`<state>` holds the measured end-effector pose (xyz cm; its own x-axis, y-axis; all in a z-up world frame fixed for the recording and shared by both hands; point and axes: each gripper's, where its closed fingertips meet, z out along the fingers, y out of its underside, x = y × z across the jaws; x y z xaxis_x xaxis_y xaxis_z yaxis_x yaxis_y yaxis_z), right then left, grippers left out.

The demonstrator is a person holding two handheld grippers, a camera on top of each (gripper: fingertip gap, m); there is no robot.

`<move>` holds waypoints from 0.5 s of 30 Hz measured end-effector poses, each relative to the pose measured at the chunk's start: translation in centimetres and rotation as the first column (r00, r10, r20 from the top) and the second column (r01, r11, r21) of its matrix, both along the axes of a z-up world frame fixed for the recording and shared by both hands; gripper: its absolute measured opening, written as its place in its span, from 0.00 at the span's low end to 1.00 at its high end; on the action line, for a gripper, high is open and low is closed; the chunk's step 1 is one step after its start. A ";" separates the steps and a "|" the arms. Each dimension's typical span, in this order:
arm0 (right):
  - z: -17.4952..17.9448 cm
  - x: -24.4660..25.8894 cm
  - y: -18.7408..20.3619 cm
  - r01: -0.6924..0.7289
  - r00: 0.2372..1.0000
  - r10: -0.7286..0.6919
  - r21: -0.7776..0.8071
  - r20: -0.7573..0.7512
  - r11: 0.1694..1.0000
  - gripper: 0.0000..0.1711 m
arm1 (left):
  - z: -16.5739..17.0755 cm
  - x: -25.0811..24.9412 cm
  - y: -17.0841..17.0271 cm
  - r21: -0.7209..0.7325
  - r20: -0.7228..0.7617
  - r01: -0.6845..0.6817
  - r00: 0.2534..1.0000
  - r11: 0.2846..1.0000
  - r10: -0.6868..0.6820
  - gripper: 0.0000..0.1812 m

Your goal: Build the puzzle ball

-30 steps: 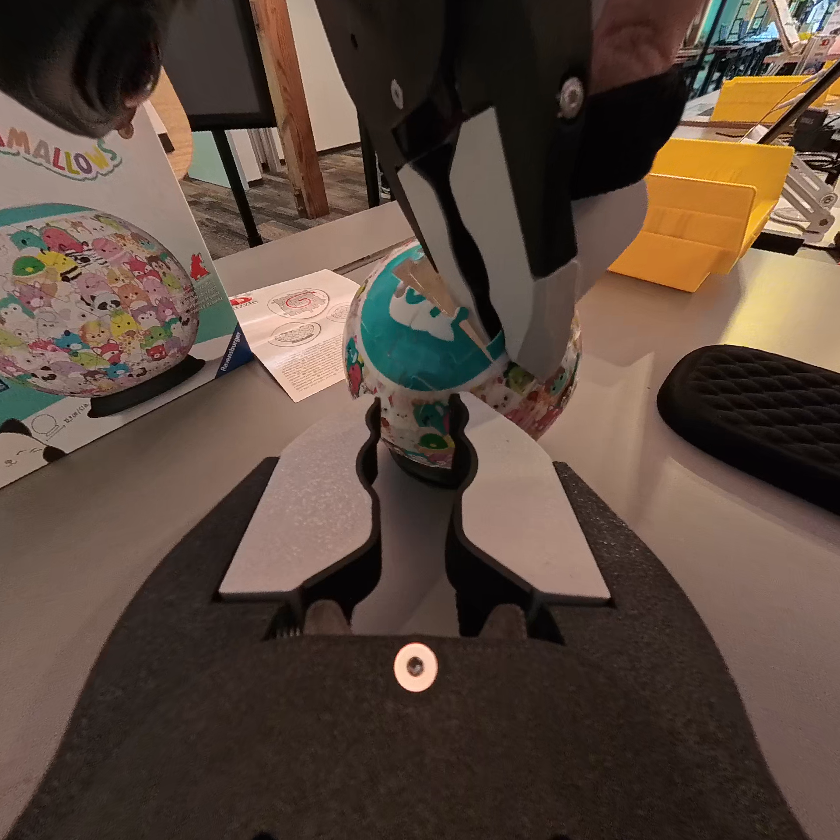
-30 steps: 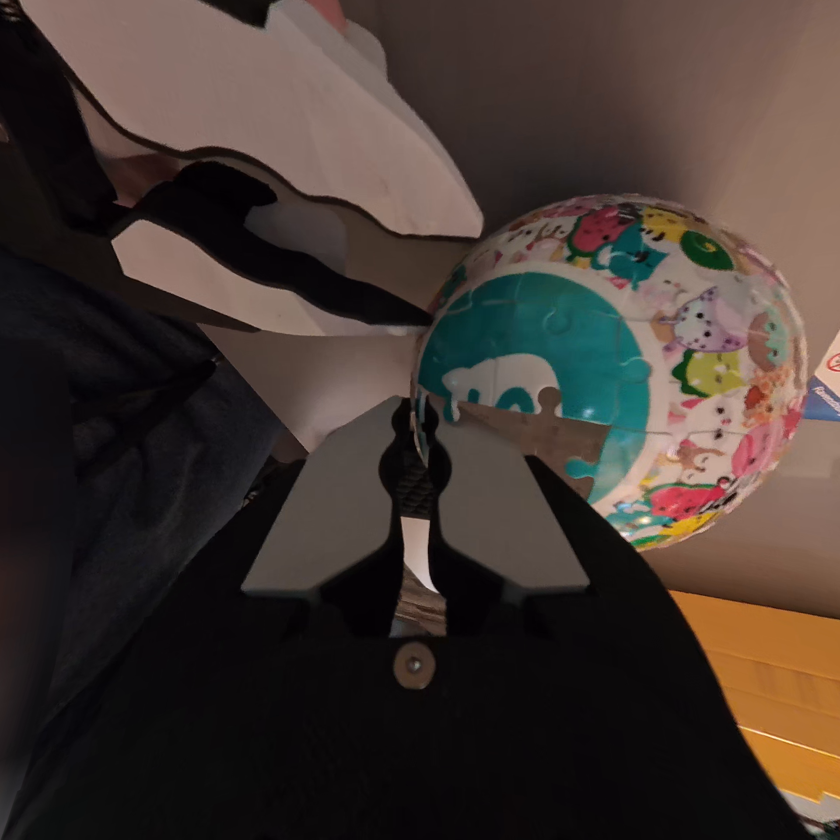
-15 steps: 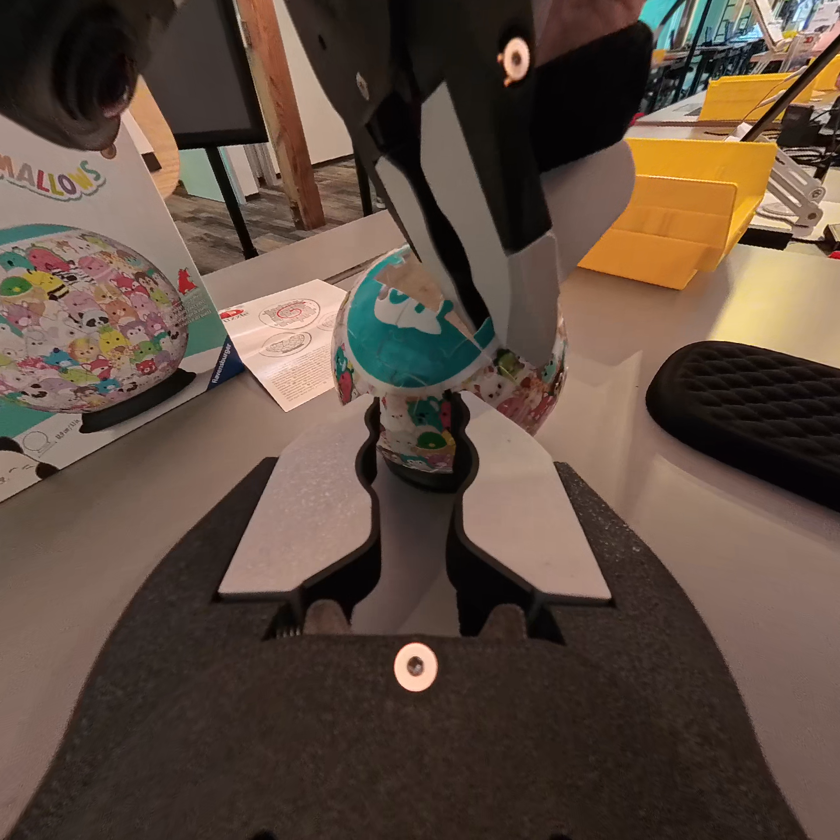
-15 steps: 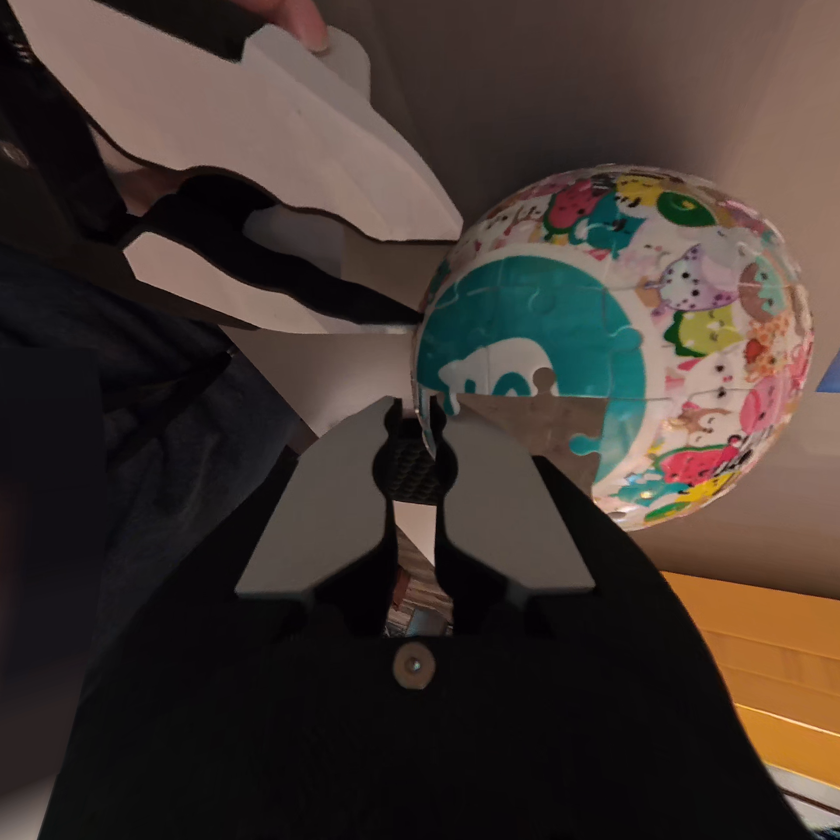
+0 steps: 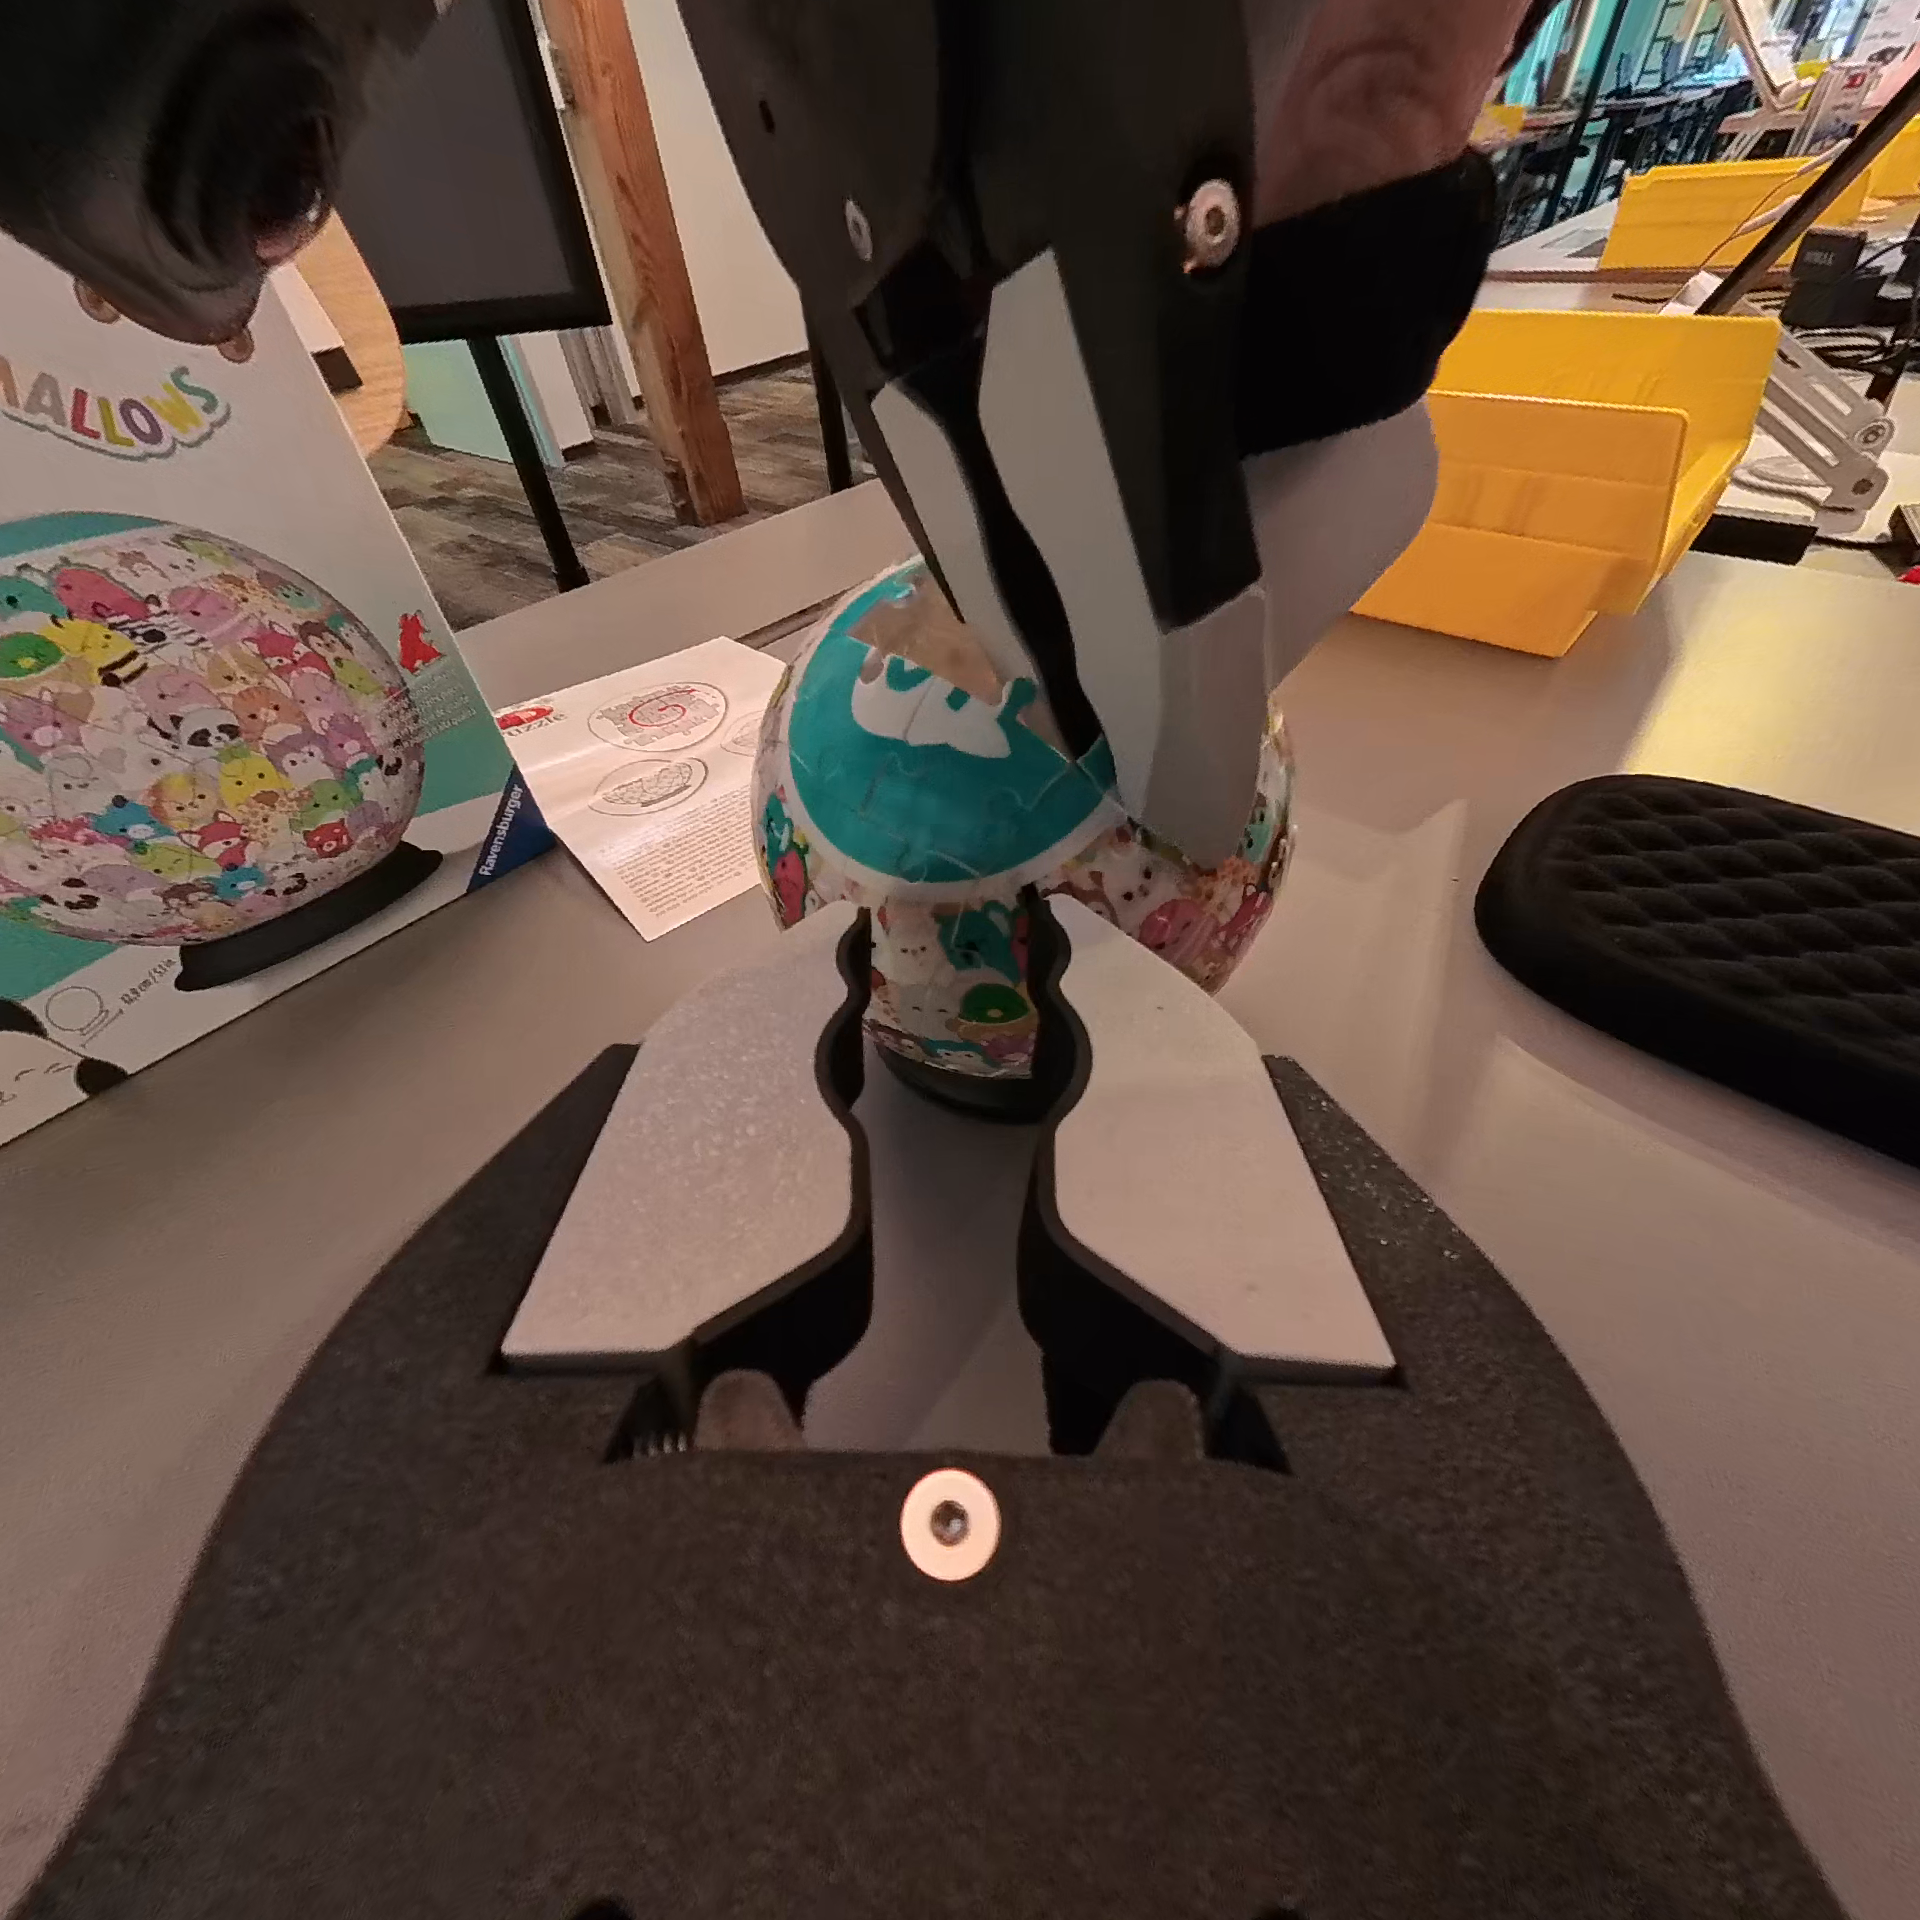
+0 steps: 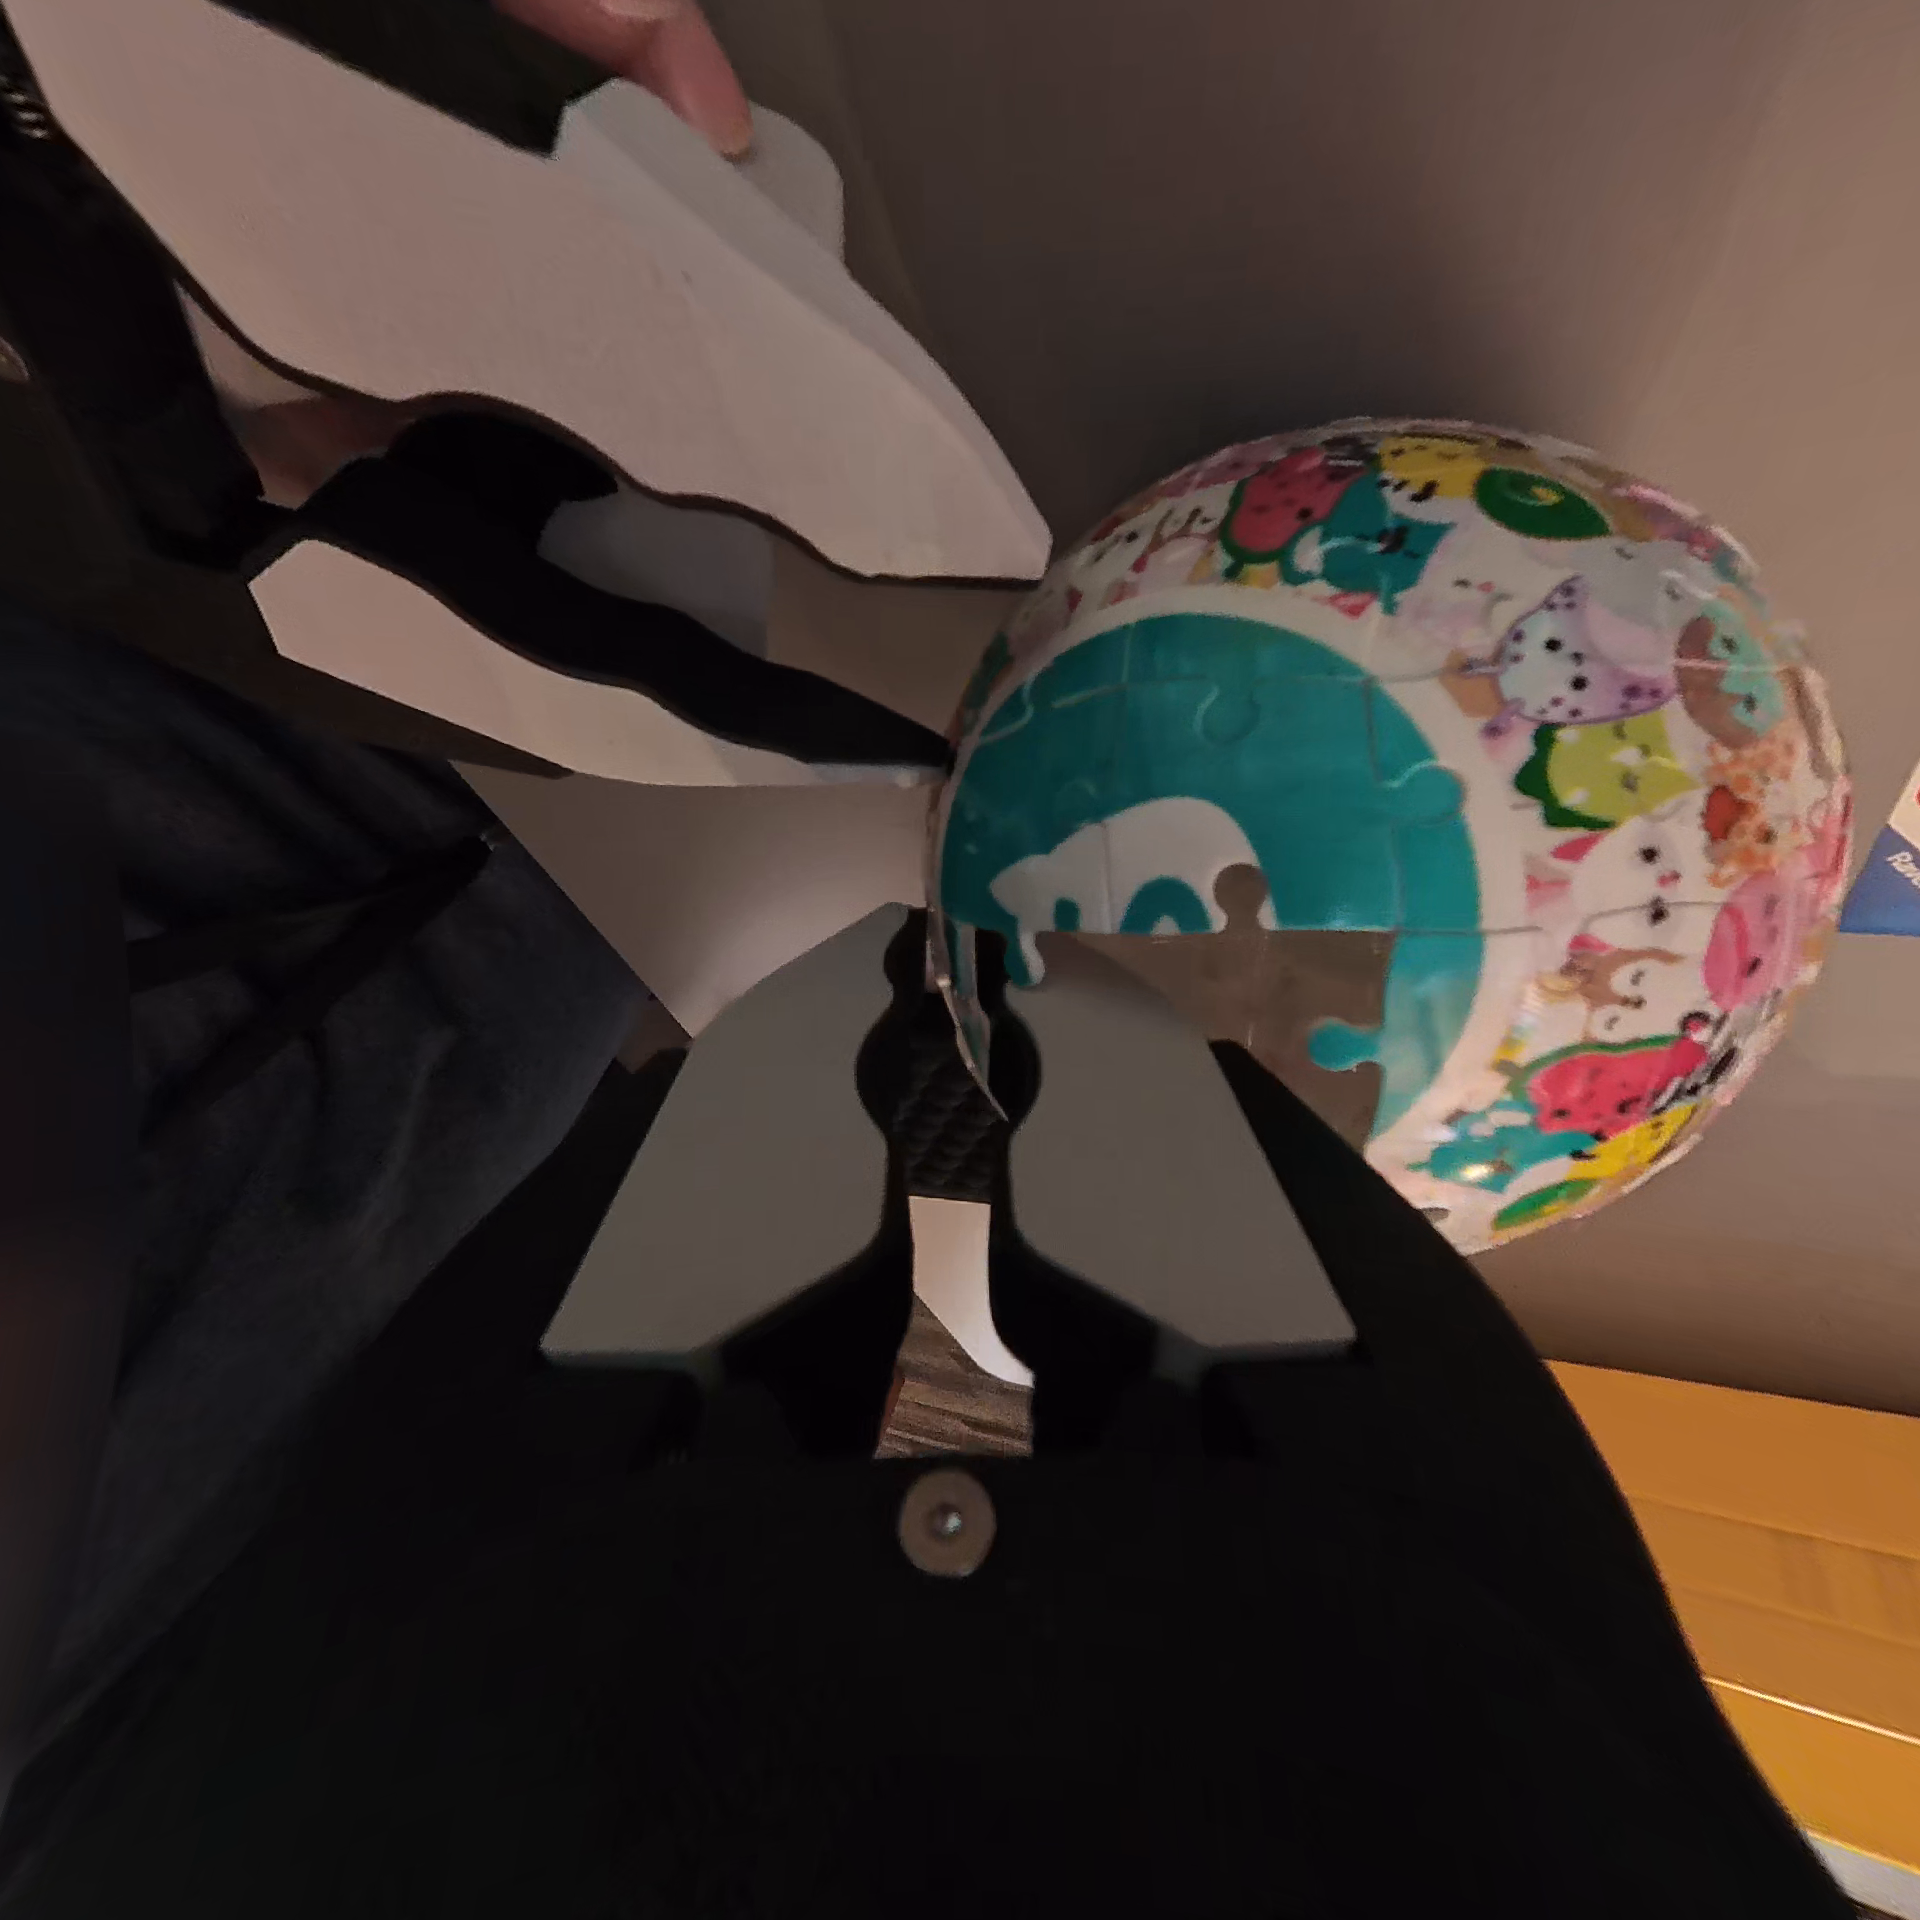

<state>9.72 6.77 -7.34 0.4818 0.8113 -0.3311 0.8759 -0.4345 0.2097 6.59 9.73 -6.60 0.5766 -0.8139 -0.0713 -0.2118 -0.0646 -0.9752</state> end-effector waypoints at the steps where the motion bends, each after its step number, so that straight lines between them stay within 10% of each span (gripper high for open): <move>1: 0.0 -0.1 0.0 -0.003 1.000 0.003 0.007 -0.009 1.000 0.06 | 0.0 0.0 0.0 0.004 -0.003 -0.004 1.000 1.000 0.004 0.15; 15: 0.1 -0.5 0.2 0.059 0.996 -0.058 0.014 -0.070 0.998 0.02 | 0.0 0.1 0.0 0.021 -0.020 -0.006 1.000 1.000 0.006 0.14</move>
